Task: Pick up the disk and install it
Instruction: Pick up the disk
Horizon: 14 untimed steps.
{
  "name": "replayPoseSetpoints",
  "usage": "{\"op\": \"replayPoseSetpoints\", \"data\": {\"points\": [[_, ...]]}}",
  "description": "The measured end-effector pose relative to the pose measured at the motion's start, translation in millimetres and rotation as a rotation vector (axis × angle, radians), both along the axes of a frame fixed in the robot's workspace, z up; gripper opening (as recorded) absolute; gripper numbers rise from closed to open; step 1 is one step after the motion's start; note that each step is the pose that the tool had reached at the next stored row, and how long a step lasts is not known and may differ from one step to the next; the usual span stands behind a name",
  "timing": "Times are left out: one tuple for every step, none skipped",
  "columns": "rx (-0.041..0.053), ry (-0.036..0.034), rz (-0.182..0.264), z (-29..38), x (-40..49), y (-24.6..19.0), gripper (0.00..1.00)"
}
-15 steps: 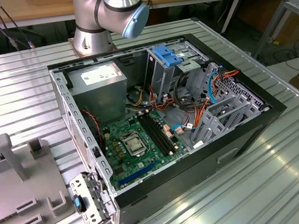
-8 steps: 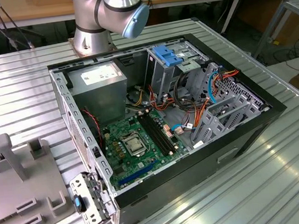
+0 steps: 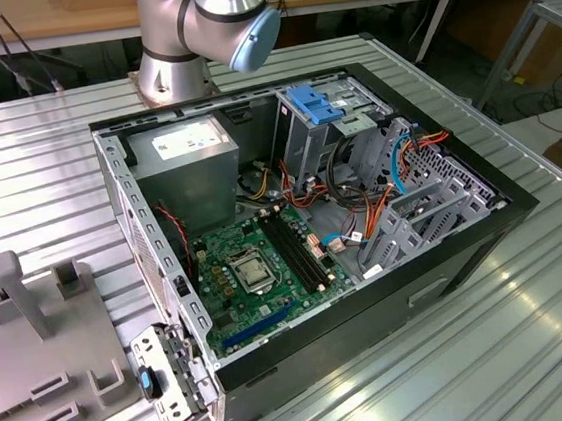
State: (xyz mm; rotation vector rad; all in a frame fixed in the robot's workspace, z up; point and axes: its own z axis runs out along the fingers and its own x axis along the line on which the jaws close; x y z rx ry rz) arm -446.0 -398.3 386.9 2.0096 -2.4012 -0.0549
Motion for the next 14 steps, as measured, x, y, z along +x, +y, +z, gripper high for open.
{"op": "replayPoseSetpoints", "data": {"points": [[-0.001, -0.0016, 0.035, -0.8, 0.0, 0.0, 0.11], [-0.0046, -0.0118, 0.053, -1.3, -0.1, 0.4, 0.11], [-0.0085, -0.0204, 0.055, -1.5, -0.1, 1.0, 0.11], [-0.0123, -0.0277, 0.056, -1.7, 0.0, 1.3, 0.11], [-0.0215, -0.0411, 0.057, -2.1, 0.1, 2.5, 0.11], [-0.0255, -0.0421, 0.059, -2.8, 0.0, 3.1, 0.11], [-0.0264, -0.0421, 0.062, -3.4, 0.0, 3.1, 0.11], [-0.0264, -0.0421, 0.072, -3.7, 0.0, 3.2, 0.11], [-0.0263, -0.0422, 0.079, -3.9, 0.0, 3.2, 0.17], [-0.0261, -0.0423, 0.088, -4.1, 0.0, 3.2, 0.24], [-0.026, -0.0426, 0.101, -4.6, 0.0, 3.5, 0.3], [-0.026, -0.0427, 0.11, -5.0, 0.0, 3.5, 0.3], [-0.0258, -0.0429, 0.123, -5.6, 0.0, 3.5, 0.36], [-0.0252, -0.0433, 0.154, -6.8, 0.0, 3.5, 0.42]]}}
